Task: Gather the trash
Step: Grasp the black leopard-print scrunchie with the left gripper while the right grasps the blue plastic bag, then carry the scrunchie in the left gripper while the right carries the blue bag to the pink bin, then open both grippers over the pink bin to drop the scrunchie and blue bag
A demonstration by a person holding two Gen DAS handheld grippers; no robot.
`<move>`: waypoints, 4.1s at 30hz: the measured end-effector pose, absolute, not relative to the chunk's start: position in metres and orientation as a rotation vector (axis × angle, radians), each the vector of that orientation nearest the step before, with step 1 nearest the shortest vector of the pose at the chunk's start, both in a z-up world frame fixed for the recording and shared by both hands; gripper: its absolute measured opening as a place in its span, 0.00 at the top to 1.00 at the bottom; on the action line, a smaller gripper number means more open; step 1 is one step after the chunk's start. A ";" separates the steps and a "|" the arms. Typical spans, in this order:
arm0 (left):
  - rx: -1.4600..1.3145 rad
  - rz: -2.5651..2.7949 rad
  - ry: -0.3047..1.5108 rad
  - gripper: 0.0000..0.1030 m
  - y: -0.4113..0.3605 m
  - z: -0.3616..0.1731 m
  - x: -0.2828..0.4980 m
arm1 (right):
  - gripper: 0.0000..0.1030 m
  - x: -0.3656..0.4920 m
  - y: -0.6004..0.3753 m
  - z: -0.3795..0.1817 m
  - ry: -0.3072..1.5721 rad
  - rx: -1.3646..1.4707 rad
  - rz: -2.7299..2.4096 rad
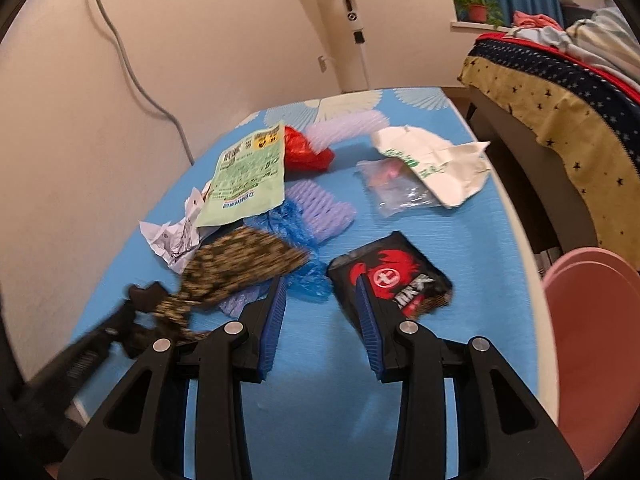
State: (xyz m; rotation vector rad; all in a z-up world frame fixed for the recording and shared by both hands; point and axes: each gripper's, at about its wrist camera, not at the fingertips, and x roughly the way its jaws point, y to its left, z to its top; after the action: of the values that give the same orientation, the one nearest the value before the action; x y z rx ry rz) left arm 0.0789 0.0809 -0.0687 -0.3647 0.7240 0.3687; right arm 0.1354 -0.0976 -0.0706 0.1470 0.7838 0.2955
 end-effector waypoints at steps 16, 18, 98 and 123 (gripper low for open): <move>-0.384 0.390 0.713 0.90 0.089 -0.061 0.074 | 0.99 0.165 -0.073 -0.090 0.884 0.053 0.307; -0.384 0.386 0.706 0.90 0.088 -0.059 0.072 | 1.00 0.161 -0.075 -0.085 0.867 0.058 0.312; -0.052 -0.574 0.614 0.90 -0.195 -0.005 0.085 | 1.00 0.043 -0.339 0.058 0.659 0.120 -0.191; -0.096 -0.550 0.601 0.63 -0.170 0.008 0.082 | 0.59 0.036 -0.345 0.063 0.618 0.150 -0.243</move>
State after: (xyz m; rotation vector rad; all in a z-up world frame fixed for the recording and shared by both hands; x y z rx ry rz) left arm 0.0822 -0.1699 0.0084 -0.0963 0.6008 -0.5498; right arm 0.0357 -0.3448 0.0635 0.1498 0.6181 -0.2428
